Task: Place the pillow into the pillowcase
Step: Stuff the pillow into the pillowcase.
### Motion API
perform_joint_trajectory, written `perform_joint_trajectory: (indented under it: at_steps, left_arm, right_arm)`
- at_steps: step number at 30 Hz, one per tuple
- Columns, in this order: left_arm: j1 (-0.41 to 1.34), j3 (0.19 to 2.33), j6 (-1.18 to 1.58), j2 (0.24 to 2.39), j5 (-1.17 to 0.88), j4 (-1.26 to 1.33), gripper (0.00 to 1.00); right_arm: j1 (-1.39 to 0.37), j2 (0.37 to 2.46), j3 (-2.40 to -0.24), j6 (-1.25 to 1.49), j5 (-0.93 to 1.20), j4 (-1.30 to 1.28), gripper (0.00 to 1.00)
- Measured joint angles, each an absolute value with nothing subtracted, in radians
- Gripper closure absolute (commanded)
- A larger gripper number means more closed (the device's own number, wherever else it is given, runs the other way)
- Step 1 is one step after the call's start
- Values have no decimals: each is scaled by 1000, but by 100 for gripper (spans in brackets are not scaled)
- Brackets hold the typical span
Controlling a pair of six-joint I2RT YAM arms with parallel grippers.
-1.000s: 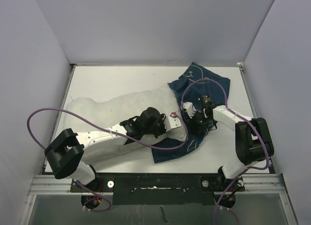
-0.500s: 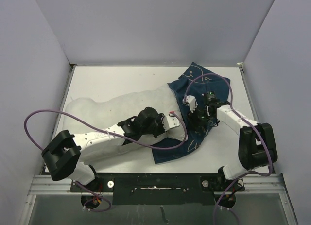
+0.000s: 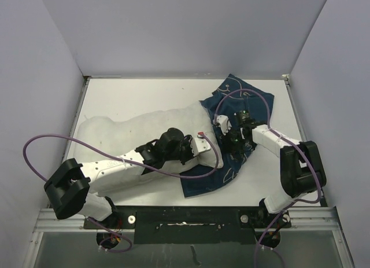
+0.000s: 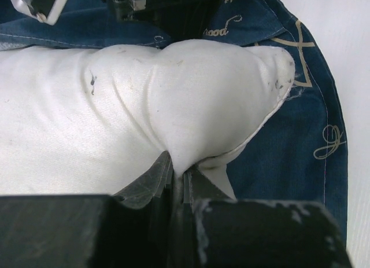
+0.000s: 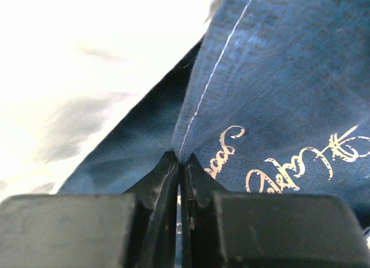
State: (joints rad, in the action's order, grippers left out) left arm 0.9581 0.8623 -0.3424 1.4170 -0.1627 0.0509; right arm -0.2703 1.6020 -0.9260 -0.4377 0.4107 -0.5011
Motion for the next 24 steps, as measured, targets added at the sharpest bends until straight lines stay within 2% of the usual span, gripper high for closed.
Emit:
perform_joint_trajectory:
  at_steps: [3,11,17,24]
  left_arm:
    - [952,862,-342,1417,-166,54,100]
    - [927,900,-327,1435,-163,56,100]
    - [923,969,-281,1497,-117,50,100]
    - [931,1026,-148,1574,33,49,100]
  right_arm:
    - [-252,1562,-928,-457,483,-537,100]
    - [-184,1403,-962,-610,834,-680,100]
    - [-189,1399,-1010,-788,1046,-841,100]
    - [-206,1399,-1073,-1007,1207,-1044,100]
